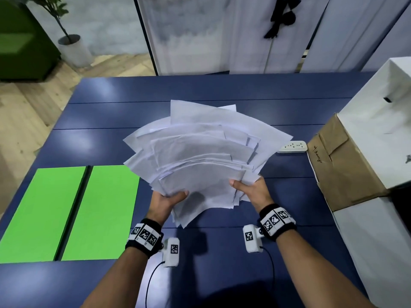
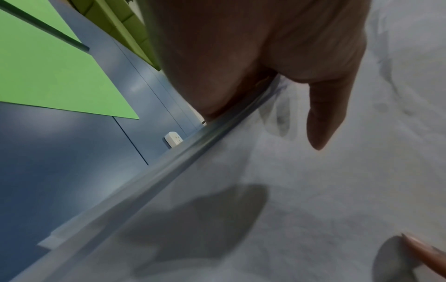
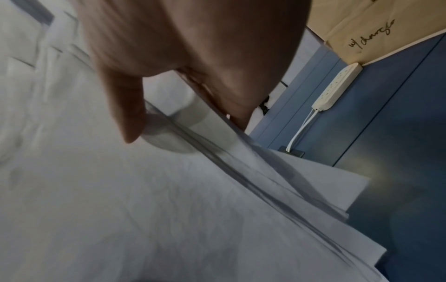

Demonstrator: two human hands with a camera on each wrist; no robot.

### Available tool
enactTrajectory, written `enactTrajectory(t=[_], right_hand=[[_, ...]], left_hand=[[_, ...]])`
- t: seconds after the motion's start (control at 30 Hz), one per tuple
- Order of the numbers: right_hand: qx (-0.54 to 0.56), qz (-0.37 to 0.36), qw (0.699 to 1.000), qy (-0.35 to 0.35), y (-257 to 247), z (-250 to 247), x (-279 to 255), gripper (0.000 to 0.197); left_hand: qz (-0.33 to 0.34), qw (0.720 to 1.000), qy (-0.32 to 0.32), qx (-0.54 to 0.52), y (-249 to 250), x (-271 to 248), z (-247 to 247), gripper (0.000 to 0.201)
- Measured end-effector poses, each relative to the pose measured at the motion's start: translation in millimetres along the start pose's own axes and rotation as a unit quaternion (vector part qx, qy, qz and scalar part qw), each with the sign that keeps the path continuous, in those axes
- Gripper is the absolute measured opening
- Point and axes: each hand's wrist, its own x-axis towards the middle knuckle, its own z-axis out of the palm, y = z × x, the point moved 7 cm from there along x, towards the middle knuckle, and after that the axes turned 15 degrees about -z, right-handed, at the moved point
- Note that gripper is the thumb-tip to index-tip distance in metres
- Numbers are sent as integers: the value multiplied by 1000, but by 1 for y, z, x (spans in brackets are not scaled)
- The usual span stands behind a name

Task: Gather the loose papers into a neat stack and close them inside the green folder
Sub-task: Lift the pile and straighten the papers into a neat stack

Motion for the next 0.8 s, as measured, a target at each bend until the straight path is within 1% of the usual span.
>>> enactTrajectory(t=[0.1,0.2,0.27,0.3,0.37,0.43,0.5,0.6,0.67,0.8], right_hand=[[-8,-1,1000,-7,-1,1,4,35],[-15,-6,1000,-5,-2,-2,7,34],[-32,1,999,-25,2,-4,9,31],[-43,11,998,-45,5,-4,9,32],[-54,32,995,-76,12,-2,7,32],[-53,39,995,-81,14,-1,5,27],[-49,42,995,-75,14,-2,2,25],[-41,29,997,-62,10,-2,-1,32],[-28,14,999,-36,4,-3,-2,29],[11,-46,998,44,-25,1,-2,13]], left_hand=[[7,1000,0,10,5,-2,0,47],[11,1000,3,8,7,-4,0,42],[4,1000,4,9,2,-5,0,41],[-3,1000,5,13,-3,-6,-1,40],[-20,999,21,24,-13,-6,-3,37],[-26,999,30,36,-19,-7,-2,37],[-19,999,23,33,-19,-8,1,42],[-4,1000,15,8,-18,-8,3,57],[8,1000,14,2,-14,-9,4,57],[13,1000,10,1,-6,-10,8,48]])
